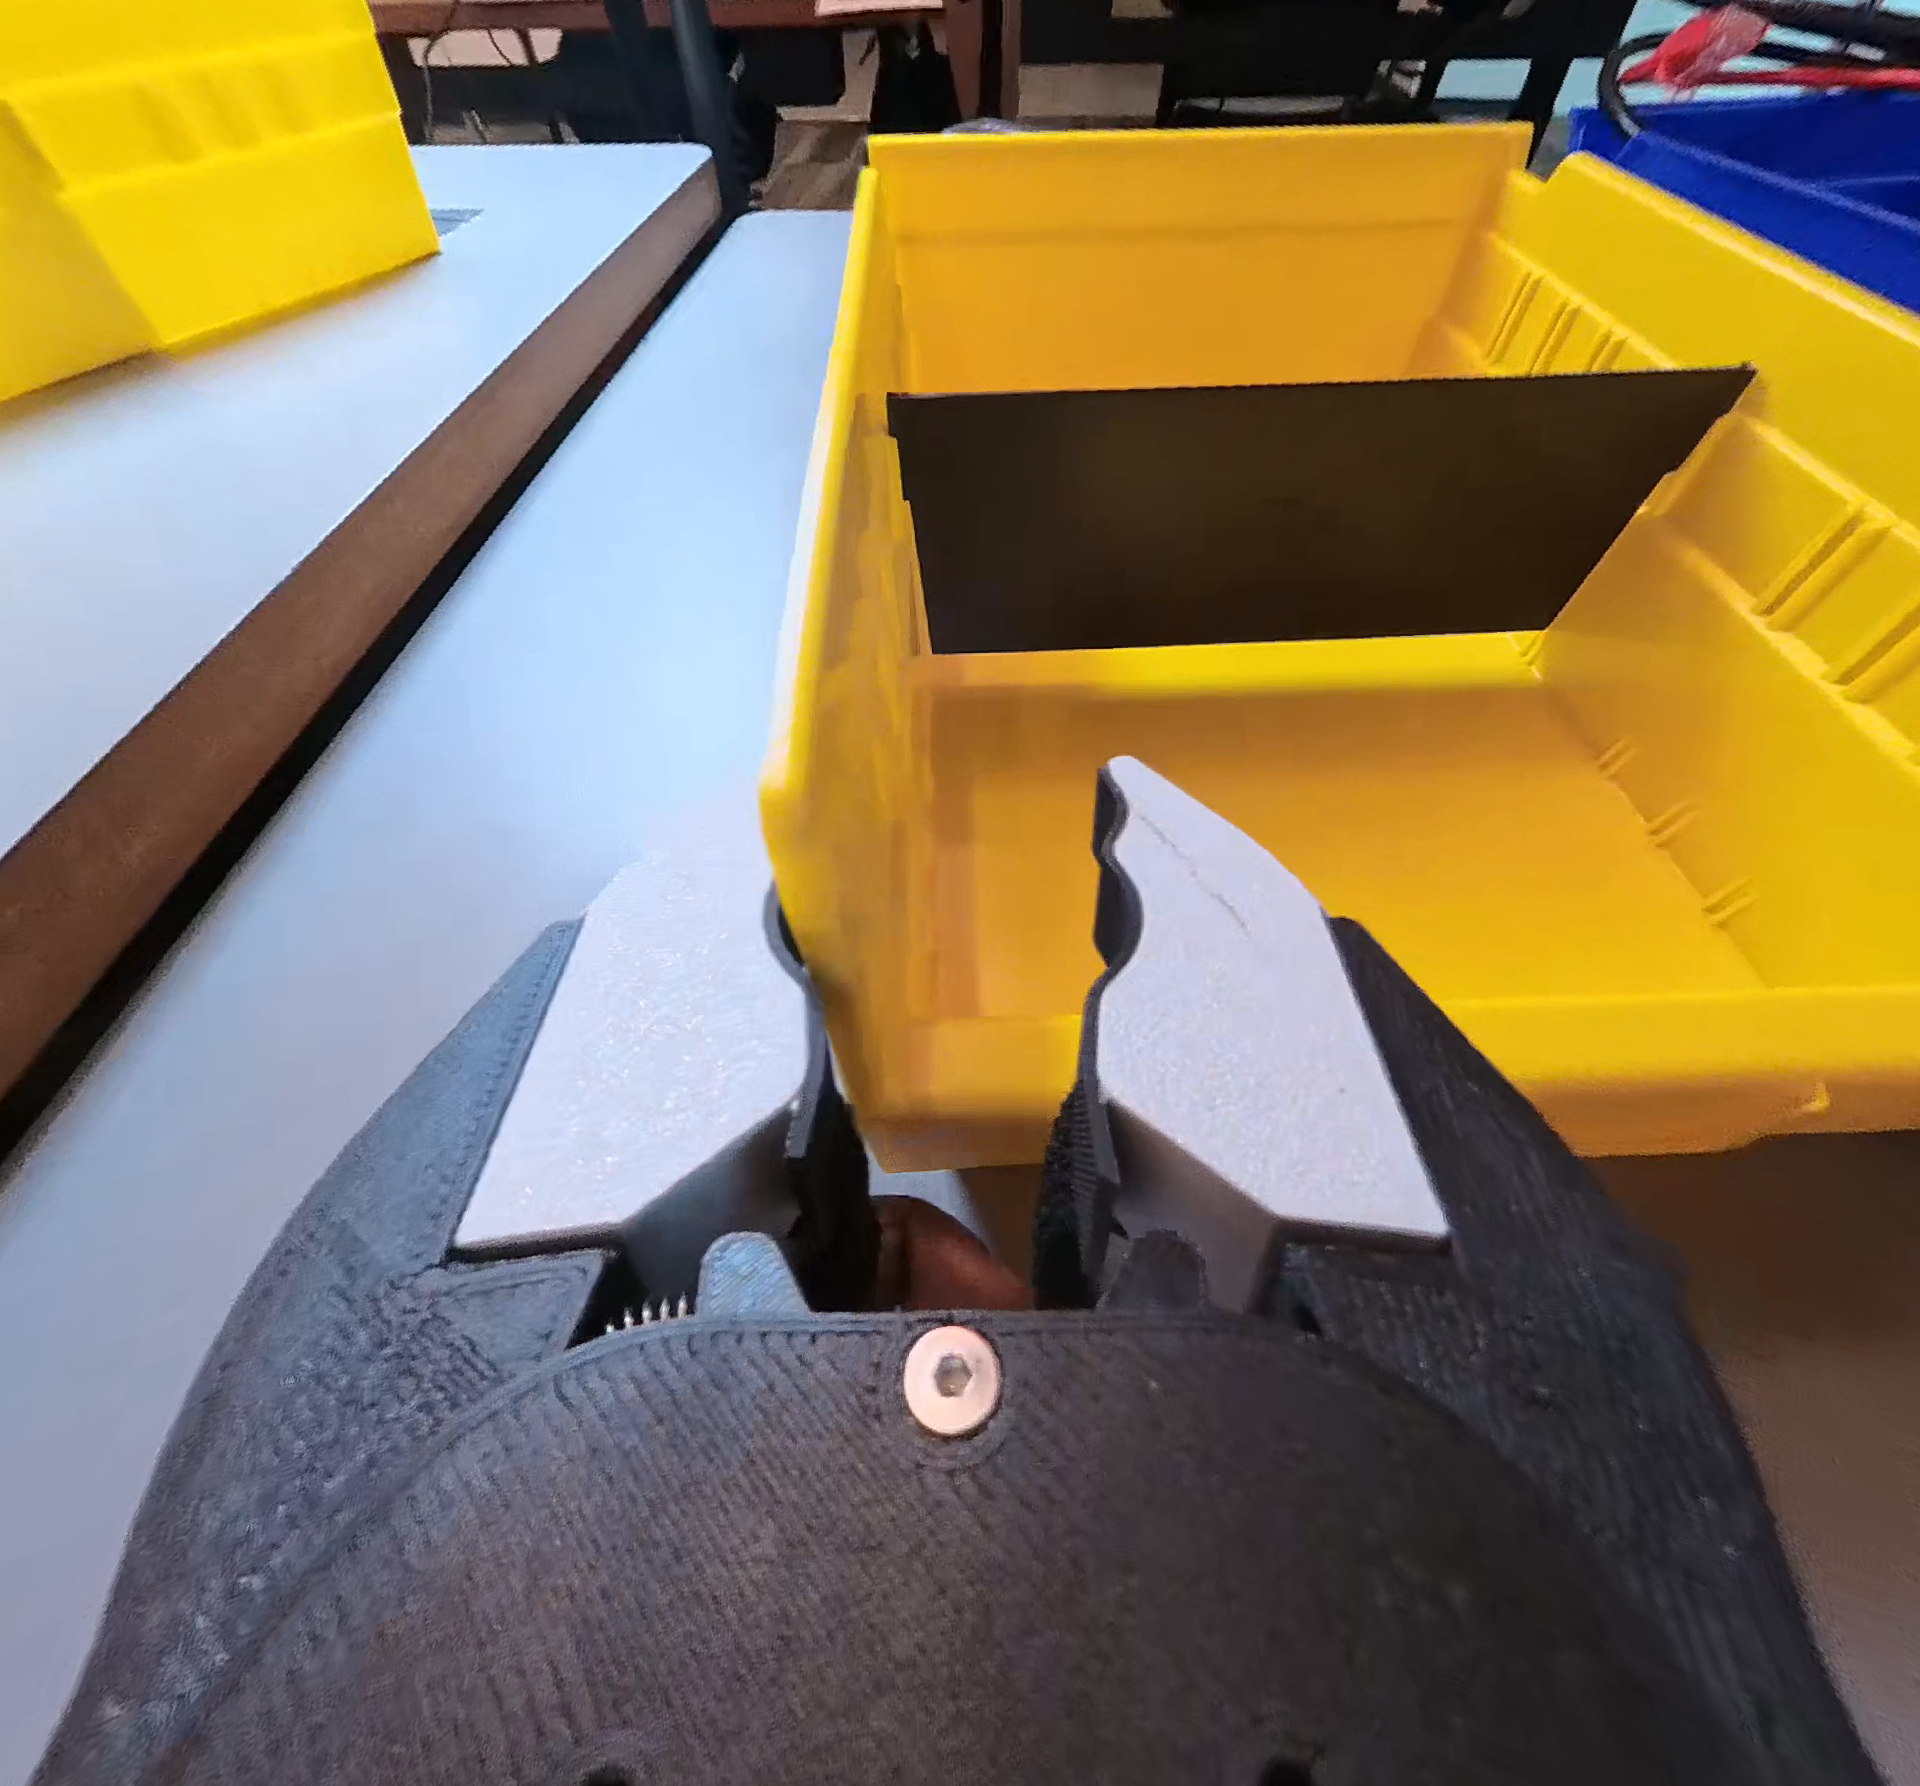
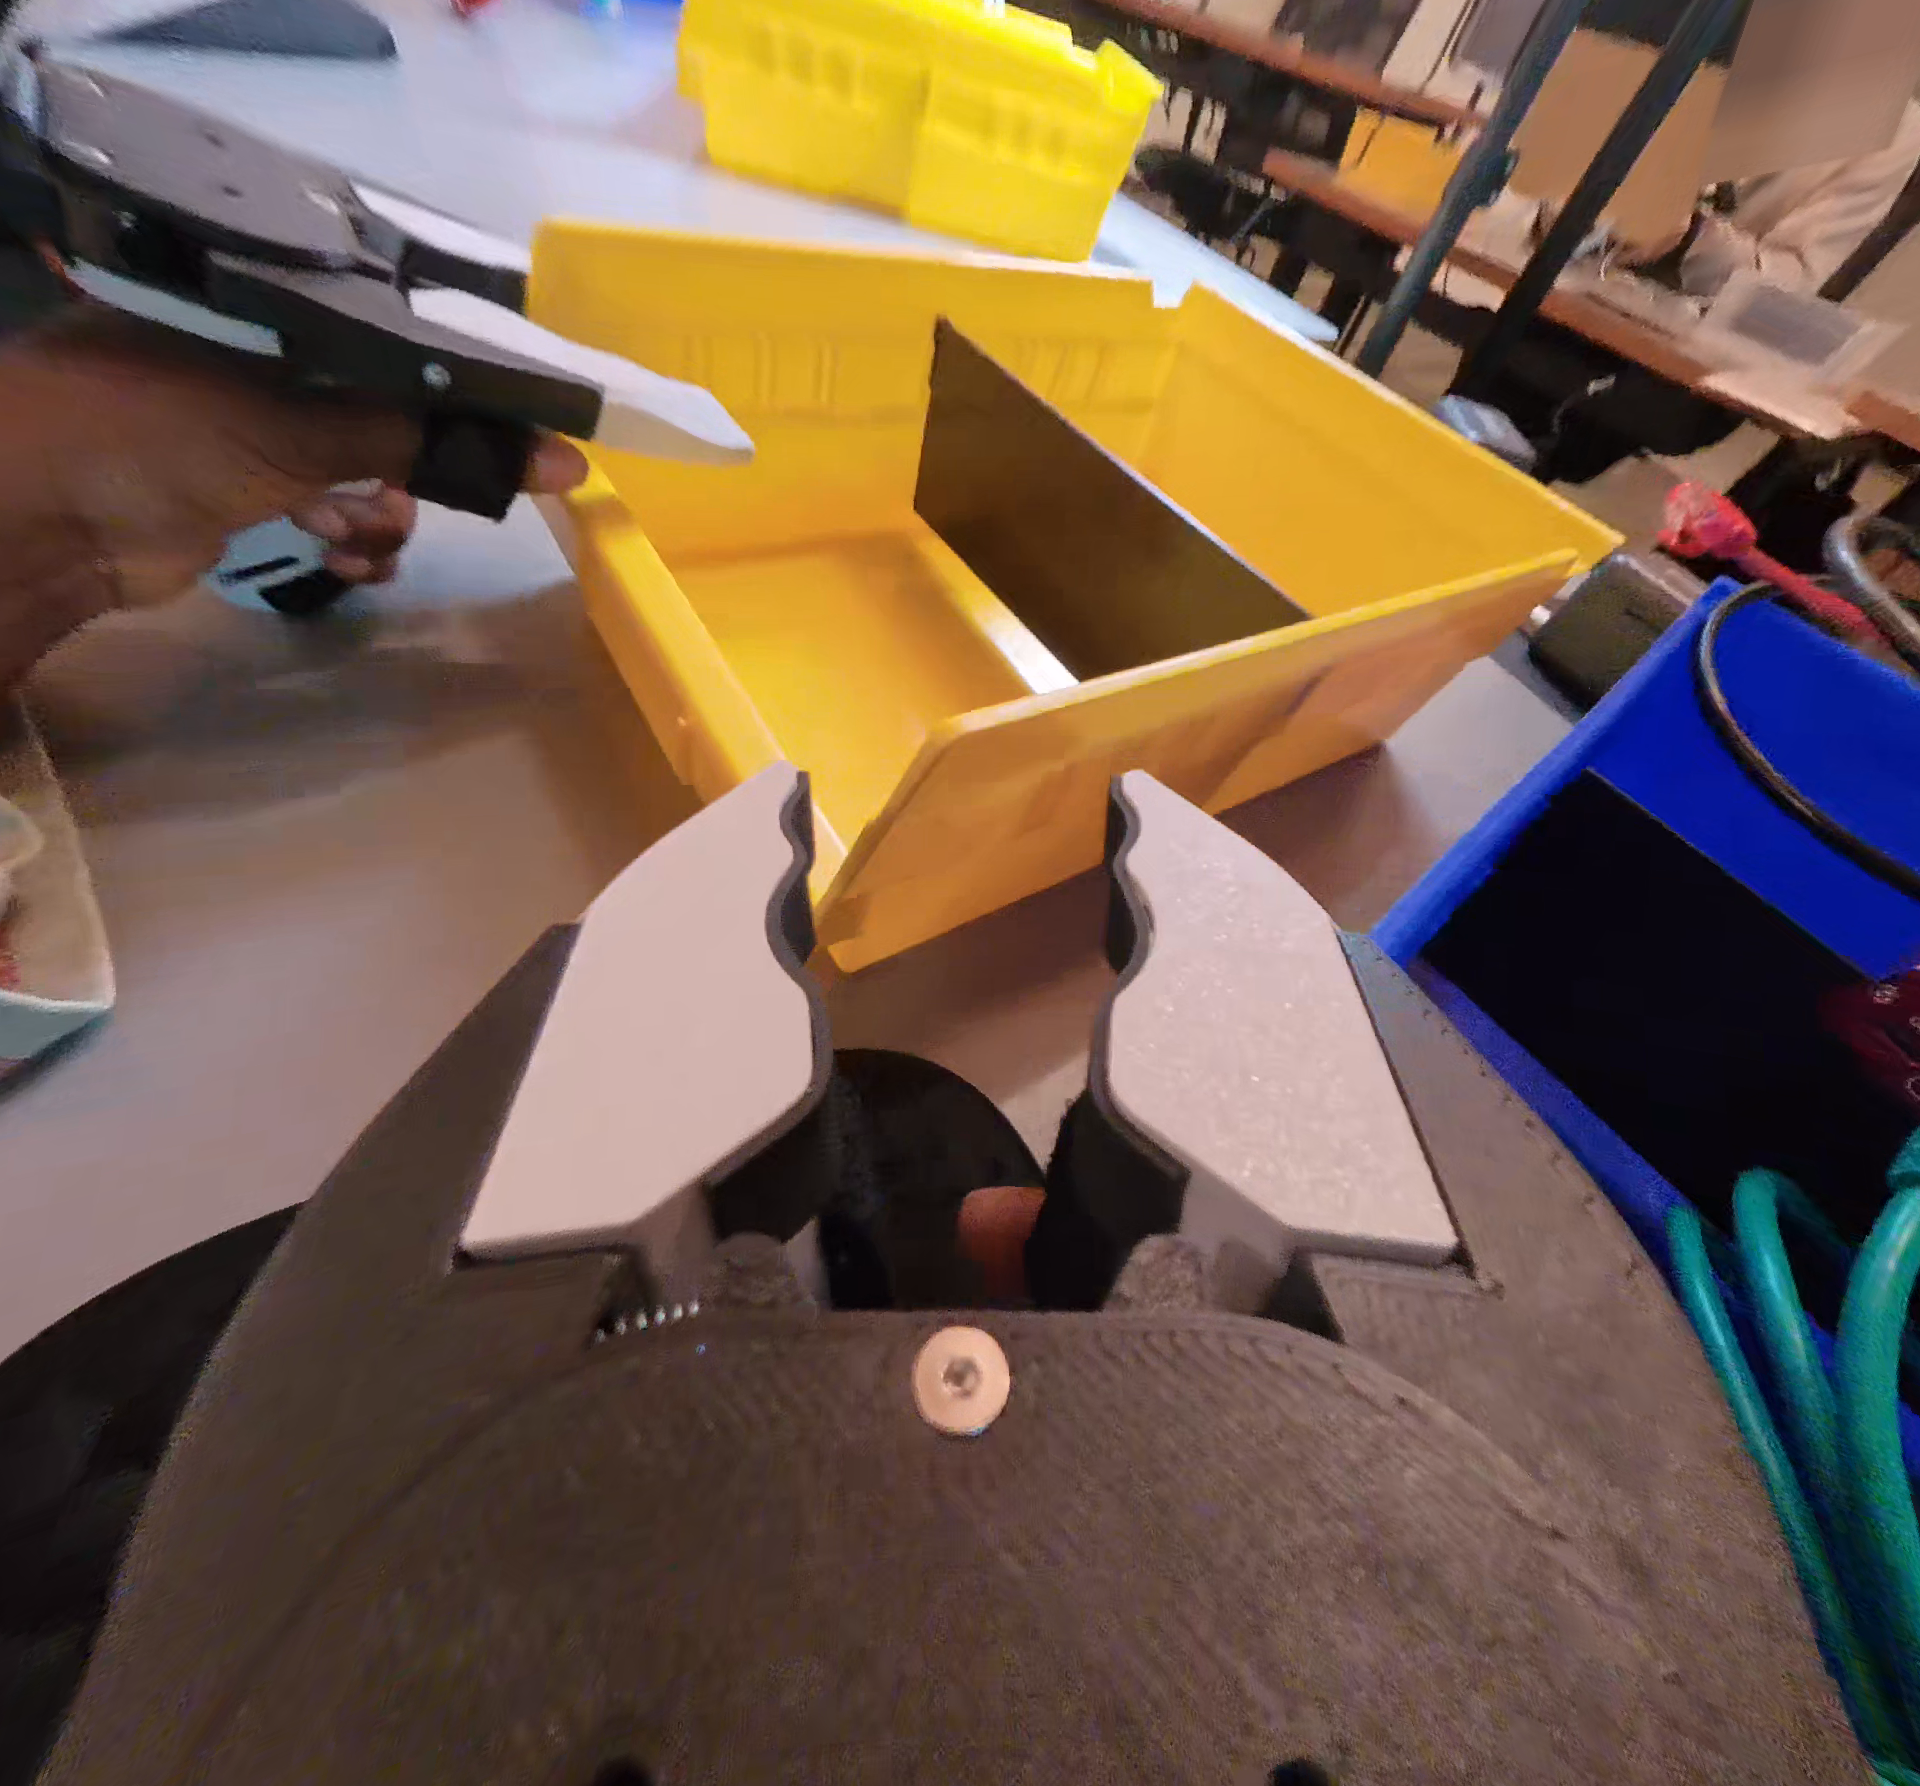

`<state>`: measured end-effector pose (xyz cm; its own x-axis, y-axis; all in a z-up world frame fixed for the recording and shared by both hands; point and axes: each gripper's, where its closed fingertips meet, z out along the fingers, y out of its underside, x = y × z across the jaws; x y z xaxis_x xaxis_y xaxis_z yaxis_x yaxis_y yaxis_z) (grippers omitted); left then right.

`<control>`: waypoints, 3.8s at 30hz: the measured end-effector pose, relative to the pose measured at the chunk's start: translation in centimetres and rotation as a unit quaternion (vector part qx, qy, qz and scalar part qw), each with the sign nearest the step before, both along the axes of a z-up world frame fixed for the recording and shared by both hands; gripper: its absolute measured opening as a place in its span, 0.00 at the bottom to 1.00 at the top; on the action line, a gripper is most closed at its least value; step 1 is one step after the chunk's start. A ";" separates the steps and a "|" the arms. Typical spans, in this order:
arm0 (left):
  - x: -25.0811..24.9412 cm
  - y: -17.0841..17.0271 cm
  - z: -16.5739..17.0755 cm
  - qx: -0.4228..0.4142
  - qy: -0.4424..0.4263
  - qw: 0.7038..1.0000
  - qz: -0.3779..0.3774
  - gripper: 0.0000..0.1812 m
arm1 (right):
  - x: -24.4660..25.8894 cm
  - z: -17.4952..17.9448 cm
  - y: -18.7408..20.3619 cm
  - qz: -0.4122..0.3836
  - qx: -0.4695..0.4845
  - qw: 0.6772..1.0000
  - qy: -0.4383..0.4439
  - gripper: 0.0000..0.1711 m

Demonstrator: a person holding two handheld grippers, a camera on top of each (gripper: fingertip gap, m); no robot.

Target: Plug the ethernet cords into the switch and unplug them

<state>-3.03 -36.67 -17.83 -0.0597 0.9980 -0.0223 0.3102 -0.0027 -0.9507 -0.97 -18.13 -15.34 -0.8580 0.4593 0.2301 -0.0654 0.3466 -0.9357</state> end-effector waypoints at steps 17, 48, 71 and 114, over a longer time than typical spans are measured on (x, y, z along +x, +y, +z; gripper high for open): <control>4.7 4.9 13.8 -0.095 0.230 0.968 0.031 0.02 | 0.7 8.7 5.3 -0.065 -0.049 0.968 0.236 0.12; -2.8 51.1 13.7 -0.049 0.218 0.895 -0.386 0.10 | 2.9 9.4 49.1 -0.485 -0.047 0.838 0.247 0.06; -4.8 56.1 1.3 -0.073 0.021 0.870 -0.488 0.20 | -0.5 -0.5 54.6 -0.545 0.026 0.836 0.065 0.06; -1.6 21.9 -4.2 -0.287 -0.172 0.861 -0.383 0.21 | -2.1 -4.9 42.3 -0.310 0.116 0.943 -0.038 0.35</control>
<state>-4.62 -14.79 -22.05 0.7199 0.5607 -0.4091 0.2723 -0.7703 -0.5766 -3.04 24.21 -20.22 -0.4600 0.8229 0.3335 0.2816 0.4914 -0.8242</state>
